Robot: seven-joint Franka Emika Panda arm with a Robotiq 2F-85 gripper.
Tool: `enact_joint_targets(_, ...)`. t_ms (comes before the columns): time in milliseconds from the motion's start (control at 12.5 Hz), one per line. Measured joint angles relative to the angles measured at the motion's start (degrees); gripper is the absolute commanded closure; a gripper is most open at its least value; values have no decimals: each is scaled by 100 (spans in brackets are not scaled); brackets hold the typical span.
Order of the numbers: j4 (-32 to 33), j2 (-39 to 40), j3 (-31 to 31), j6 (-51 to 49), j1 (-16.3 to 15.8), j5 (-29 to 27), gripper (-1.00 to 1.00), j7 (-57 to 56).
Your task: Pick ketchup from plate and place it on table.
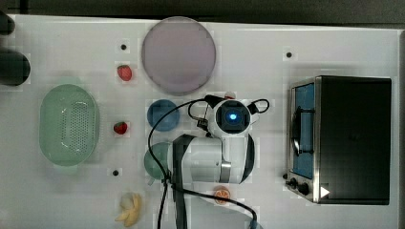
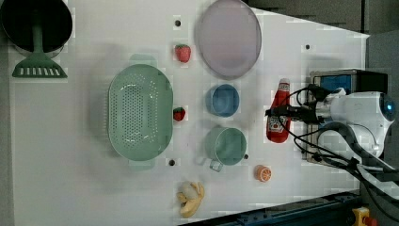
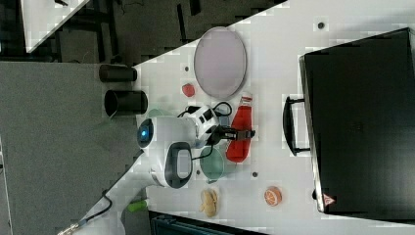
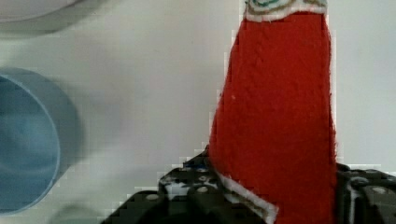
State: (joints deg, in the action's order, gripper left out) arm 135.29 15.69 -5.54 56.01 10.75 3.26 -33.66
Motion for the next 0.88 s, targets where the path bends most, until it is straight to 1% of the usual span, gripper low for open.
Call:
enact_joint_targets(160,-56,224,-19,104,5,20,-86,73)
enact_joint_targets(240,-56,260,-38,168,14,-21,-99,73)
enact_joint_targets(480,-157,227,-40,98,4,-88,-100,157)
enact_joint_targets(640,-425,92,-69,-227,18,-51,-100,397)
enact_joint_targets(880,-1421,-76,-170,-1211,11,-47,-100,1168)
